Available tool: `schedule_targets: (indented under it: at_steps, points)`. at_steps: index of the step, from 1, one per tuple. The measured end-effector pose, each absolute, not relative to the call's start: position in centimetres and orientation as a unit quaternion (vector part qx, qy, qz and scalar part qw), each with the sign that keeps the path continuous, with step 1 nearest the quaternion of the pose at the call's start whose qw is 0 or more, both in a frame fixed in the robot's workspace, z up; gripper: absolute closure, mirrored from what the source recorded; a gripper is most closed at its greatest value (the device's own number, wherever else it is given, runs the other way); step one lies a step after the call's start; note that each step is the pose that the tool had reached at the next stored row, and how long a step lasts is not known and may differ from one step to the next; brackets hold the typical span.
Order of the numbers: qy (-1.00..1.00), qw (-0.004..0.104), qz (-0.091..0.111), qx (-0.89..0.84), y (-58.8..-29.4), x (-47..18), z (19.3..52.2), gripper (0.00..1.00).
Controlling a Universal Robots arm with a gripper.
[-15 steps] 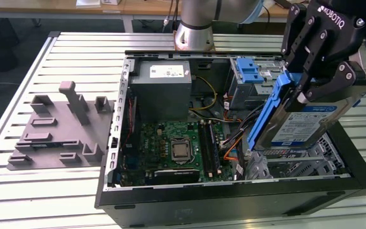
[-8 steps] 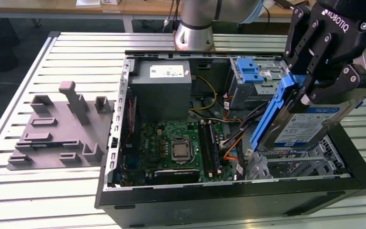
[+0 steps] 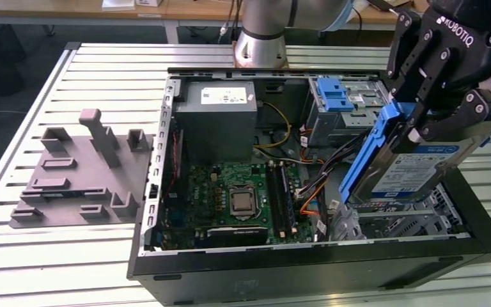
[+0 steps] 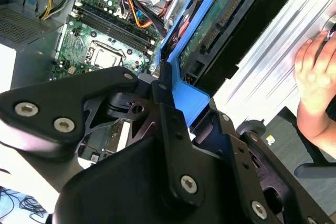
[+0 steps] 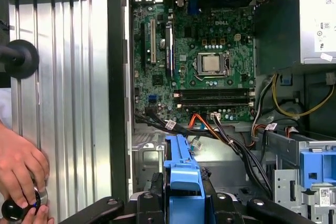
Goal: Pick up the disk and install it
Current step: 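Insert the disk into the insertion slot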
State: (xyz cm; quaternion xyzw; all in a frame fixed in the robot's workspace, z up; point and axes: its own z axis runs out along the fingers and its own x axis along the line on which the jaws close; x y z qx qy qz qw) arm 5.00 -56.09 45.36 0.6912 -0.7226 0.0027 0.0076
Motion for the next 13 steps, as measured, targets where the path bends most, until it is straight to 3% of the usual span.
schedule_targets:
  at_steps: [13]
  points:
    - [-0.723,0.008,0.003,0.691,-56.1,5.44,45.0,0.64]
